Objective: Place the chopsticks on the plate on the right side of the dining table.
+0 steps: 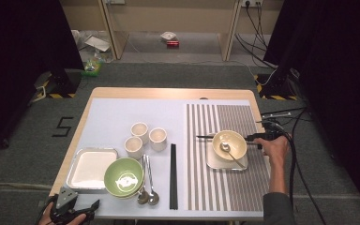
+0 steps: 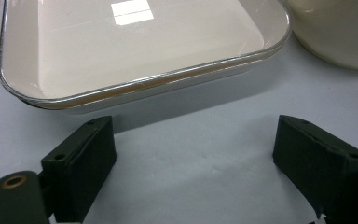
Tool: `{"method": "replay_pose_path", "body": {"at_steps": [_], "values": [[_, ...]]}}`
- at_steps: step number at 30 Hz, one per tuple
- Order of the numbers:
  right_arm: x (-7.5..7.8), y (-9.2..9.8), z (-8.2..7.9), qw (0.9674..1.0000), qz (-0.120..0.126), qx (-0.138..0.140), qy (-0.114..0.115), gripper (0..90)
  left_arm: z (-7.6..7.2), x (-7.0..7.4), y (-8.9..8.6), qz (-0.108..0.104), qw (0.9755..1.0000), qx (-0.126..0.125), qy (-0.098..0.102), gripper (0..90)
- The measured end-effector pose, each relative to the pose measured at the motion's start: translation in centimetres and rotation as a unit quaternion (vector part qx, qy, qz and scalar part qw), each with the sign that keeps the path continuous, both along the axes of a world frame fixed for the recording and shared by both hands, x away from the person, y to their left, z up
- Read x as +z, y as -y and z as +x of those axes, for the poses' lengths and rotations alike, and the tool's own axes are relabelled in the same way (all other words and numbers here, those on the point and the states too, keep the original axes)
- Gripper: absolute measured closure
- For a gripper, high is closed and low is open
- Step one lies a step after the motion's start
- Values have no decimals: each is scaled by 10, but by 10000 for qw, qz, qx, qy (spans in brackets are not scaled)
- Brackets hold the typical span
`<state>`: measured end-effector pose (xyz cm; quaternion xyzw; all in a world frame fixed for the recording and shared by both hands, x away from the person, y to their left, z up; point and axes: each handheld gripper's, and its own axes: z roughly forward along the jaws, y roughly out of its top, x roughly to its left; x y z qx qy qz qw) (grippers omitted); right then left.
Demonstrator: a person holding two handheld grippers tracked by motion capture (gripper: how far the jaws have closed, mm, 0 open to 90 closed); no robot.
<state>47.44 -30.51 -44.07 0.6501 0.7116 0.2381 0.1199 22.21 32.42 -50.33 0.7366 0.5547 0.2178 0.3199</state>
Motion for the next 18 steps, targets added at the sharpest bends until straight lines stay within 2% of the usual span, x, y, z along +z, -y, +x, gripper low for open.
{"method": "replay_pose_path", "body": {"at_steps": [18], "values": [[-4,-8,2,10000,50,57,-51,329,0,0,0,2,10000,-10,-12,118]]}}
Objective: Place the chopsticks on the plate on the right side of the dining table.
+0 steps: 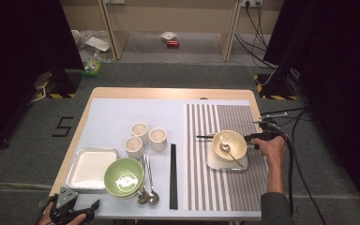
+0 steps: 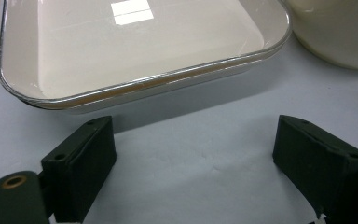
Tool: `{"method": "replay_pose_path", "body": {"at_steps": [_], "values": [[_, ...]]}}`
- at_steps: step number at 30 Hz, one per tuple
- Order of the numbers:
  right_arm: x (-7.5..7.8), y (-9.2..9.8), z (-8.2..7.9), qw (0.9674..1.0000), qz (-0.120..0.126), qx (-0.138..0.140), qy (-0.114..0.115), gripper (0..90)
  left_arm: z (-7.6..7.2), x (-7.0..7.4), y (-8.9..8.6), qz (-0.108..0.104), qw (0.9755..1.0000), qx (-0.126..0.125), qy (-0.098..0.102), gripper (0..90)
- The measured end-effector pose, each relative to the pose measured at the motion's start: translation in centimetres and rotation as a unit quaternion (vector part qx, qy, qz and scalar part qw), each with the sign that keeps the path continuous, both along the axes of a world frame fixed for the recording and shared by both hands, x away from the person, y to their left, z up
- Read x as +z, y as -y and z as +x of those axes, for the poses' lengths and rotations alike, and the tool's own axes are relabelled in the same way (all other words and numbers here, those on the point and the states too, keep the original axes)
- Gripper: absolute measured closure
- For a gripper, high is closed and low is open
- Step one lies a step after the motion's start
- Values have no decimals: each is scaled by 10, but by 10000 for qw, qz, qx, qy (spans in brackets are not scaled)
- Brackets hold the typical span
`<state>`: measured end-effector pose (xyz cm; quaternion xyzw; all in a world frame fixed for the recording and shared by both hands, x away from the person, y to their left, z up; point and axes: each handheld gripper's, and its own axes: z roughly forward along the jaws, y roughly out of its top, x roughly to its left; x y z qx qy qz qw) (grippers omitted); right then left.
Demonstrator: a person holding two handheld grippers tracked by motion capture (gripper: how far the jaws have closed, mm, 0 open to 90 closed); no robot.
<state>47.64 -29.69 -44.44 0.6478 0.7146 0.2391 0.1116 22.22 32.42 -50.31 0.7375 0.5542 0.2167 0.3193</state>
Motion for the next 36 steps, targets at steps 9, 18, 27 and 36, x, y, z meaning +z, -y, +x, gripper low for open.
{"method": "replay_pose_path", "body": {"at_steps": [9,18,27,36], "values": [[0,-1,0,10000,-1,15,3,328,0,0,0,2,10000,-2,-1,118],[3,1,-1,10000,-19,45,34,326,0,0,0,15,10000,-11,-4,117],[21,0,-5,9998,69,-11,202,326,0,0,0,21,10000,-8,-6,118],[34,-12,-6,9994,45,93,345,327,0,0,0,17,10000,-8,-9,118]]}}
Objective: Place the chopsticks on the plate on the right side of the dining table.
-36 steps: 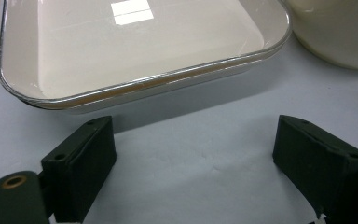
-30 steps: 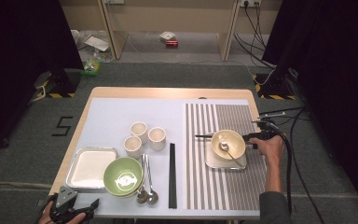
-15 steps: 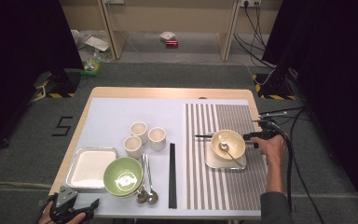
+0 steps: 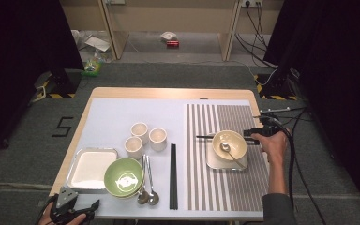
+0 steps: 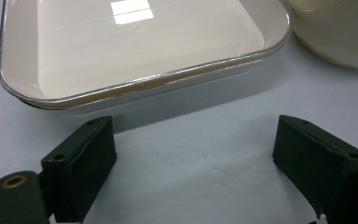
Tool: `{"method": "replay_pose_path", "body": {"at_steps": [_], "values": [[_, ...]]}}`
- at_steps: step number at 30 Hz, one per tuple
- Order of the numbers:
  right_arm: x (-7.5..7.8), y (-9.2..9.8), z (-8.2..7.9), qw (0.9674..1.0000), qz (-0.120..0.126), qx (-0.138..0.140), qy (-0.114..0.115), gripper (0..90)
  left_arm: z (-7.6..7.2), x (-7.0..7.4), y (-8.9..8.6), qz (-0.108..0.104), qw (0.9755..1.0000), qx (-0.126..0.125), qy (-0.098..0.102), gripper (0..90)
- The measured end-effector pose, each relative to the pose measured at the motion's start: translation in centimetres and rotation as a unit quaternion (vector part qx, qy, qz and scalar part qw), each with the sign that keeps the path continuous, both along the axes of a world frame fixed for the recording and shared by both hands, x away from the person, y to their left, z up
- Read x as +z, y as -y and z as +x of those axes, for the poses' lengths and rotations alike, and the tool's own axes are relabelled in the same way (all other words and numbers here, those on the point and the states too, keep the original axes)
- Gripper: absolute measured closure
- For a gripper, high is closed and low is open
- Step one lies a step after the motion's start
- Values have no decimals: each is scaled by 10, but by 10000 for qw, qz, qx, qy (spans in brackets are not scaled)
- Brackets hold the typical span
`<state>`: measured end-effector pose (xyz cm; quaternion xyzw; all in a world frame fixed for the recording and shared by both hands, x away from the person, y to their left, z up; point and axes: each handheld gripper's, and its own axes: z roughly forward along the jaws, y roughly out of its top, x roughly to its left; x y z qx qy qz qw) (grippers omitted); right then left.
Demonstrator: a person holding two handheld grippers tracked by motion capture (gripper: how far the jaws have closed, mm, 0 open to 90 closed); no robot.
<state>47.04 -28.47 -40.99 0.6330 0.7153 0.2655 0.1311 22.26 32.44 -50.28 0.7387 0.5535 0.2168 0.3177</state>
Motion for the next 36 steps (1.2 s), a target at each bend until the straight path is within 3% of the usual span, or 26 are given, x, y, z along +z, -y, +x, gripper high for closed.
{"method": "replay_pose_path", "body": {"at_steps": [22,26,36], "values": [[24,-49,5,9988,-107,430,223,329,0,0,0,-4,10000,0,7,118],[27,-64,6,9970,-56,701,315,333,0,0,0,-15,10000,11,5,118],[31,-96,9,9939,-58,1027,387,342,-1,-1,0,-22,10000,17,28,118]]}}
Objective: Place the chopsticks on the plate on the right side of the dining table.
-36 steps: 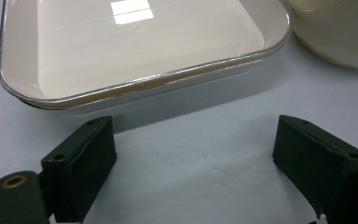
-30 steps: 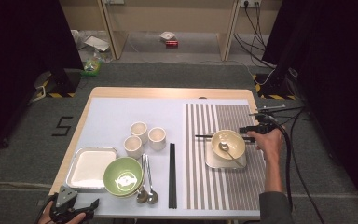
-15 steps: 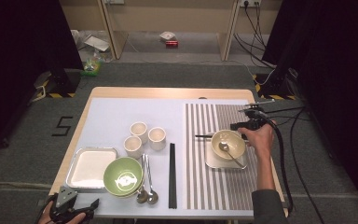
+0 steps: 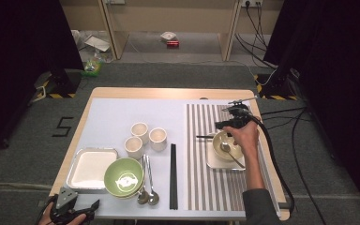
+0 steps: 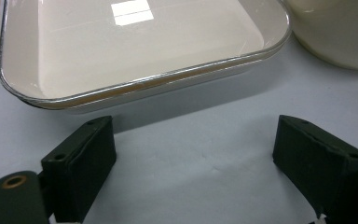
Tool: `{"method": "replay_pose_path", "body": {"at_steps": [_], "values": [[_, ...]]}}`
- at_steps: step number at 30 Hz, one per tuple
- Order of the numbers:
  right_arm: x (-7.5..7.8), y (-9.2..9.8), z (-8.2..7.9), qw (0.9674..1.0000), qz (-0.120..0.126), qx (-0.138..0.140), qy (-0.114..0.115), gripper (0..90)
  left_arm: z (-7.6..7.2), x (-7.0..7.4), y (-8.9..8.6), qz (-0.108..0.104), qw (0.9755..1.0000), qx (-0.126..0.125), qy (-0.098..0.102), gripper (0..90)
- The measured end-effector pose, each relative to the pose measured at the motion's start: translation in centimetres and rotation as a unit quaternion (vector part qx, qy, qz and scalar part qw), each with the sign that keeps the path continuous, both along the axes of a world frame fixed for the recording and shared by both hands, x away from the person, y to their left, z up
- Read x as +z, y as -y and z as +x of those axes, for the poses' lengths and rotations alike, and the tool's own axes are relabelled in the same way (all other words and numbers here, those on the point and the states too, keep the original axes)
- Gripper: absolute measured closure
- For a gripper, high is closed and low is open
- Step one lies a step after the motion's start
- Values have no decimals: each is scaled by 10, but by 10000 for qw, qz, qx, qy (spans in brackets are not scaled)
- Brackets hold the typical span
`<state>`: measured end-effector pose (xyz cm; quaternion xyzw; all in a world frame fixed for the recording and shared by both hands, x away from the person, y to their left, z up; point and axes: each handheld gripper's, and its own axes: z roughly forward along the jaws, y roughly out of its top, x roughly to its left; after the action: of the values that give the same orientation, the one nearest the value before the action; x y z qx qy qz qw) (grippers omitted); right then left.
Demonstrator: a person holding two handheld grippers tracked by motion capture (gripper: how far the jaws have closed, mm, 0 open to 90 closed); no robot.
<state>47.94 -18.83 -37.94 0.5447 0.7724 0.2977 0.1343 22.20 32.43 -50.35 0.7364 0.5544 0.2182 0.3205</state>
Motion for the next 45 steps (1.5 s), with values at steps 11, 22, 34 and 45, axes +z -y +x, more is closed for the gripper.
{"method": "replay_pose_path", "body": {"at_steps": [11,22,34,45], "values": [[3,-24,2,9997,36,251,67,342,0,0,0,-28,10000,-15,6,117],[7,-53,4,9987,42,492,110,331,0,0,0,-34,10000,-20,13,117],[7,-86,6,9968,24,786,117,344,0,-1,0,-42,10000,-14,28,117],[1,-113,6,9947,-35,1029,86,357,0,-1,-1,-45,10000,-16,30,118]]}}
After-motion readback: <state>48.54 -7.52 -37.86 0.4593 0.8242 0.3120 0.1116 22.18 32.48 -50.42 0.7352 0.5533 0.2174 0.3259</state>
